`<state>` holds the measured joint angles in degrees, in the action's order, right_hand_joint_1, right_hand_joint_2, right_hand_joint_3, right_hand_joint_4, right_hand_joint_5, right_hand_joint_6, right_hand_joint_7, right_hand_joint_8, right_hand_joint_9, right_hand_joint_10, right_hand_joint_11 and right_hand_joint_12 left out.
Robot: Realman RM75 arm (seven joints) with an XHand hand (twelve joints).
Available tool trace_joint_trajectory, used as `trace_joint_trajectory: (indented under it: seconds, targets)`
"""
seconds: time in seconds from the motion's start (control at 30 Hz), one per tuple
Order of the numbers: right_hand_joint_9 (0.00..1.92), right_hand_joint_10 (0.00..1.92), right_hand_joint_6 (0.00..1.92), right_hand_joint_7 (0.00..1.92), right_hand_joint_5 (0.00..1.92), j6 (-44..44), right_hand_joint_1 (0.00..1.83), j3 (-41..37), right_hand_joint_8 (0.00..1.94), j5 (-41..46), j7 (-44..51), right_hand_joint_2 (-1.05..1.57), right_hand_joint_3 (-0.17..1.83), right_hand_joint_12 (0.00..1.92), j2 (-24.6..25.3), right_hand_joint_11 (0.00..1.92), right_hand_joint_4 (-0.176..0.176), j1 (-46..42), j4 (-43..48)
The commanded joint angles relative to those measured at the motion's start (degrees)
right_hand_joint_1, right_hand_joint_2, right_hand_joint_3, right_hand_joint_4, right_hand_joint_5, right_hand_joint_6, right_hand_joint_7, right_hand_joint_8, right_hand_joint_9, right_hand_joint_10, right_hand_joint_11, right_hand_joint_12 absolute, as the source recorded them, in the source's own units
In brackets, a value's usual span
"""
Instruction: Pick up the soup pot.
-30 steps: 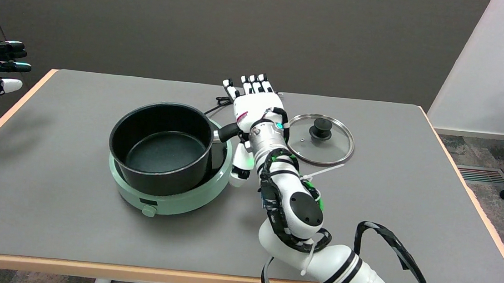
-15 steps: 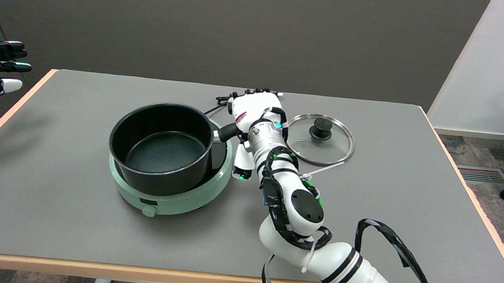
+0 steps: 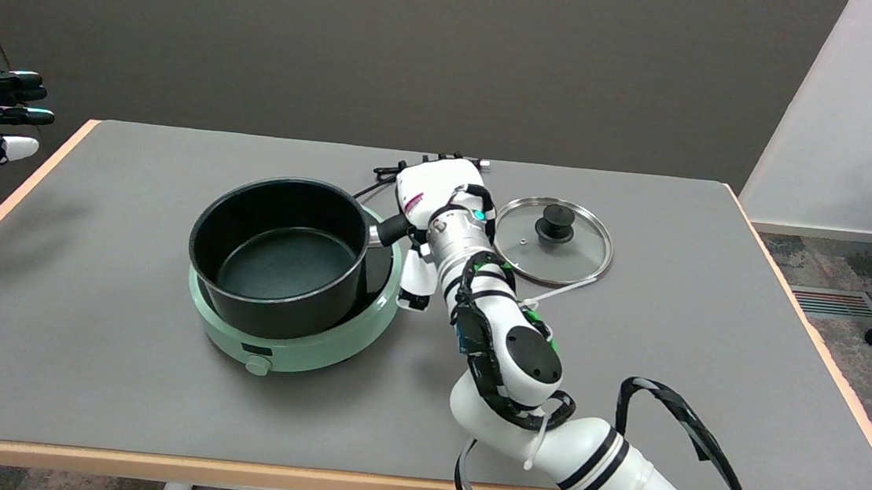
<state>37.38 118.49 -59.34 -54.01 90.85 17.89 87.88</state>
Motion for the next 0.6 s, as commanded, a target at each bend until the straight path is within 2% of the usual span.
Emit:
trace_joint_trajectory:
  seconds: [0.03,0.13,0.17,0.33,0.43,0.6]
  targets:
    - [0.92,0.92,0.92,0.92,0.92,-1.56,1.17,-0.17,0.92,2.09,0.34,-0.62,1.52,0.92,-0.77,0.92,0.063,0.66,0.12]
    - [1.02,1.02,1.02,1.02,1.02,-1.56,1.18,-0.21,1.02,2.26,0.34,-0.52,1.46,1.02,-0.77,1.02,0.029,0.77,-0.07]
    - [1.11,1.11,1.11,1.11,1.11,-1.56,1.19,-0.25,1.11,2.37,0.34,-0.42,1.38,1.11,-0.82,1.11,-0.001,0.77,-0.07]
    - [1.36,1.36,1.36,1.36,1.36,-1.56,1.21,-0.33,1.36,2.96,0.34,-0.02,1.00,1.36,-1.01,1.36,-0.084,0.77,-0.23]
    - [1.46,1.46,1.46,1.46,1.46,-1.48,1.20,-0.33,1.46,2.96,0.34,0.09,0.88,1.46,-1.01,1.46,-0.104,0.85,-0.31]
    - [1.51,1.51,1.51,1.51,1.51,-1.56,1.19,-0.49,1.51,2.96,-0.07,0.07,0.88,1.51,-1.33,1.51,-0.103,0.85,-0.11]
